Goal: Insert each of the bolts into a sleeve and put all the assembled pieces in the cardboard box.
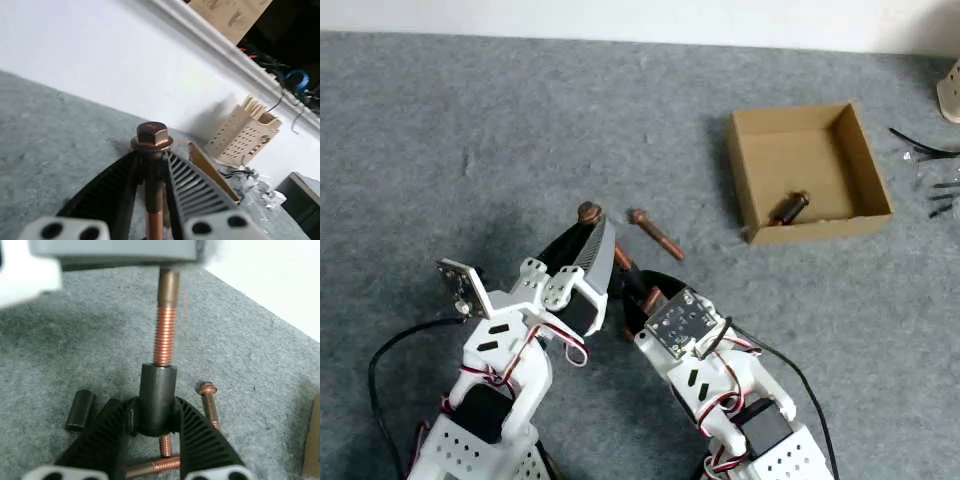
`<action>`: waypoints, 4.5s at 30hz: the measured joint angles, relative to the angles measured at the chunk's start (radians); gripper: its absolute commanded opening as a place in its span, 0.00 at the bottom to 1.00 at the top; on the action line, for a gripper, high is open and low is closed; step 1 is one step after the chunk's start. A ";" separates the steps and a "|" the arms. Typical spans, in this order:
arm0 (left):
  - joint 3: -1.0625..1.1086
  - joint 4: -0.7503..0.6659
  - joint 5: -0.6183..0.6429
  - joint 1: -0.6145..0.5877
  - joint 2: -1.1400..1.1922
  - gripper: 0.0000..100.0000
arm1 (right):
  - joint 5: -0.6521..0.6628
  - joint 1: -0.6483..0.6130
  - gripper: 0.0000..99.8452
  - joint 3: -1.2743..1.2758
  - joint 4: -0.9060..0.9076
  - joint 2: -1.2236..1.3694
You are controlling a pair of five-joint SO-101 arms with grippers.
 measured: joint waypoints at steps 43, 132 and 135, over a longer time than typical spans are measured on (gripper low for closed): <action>-0.014 0.305 0.044 -0.008 -0.002 0.37 | 0.003 0.058 0.00 0.002 0.000 0.002; 0.000 0.468 -0.598 -0.371 -0.006 0.02 | -0.598 0.753 0.25 -0.968 -0.316 1.639; 0.000 0.468 -0.598 -0.371 -0.006 0.02 | -0.598 0.647 0.25 -0.855 -0.261 1.445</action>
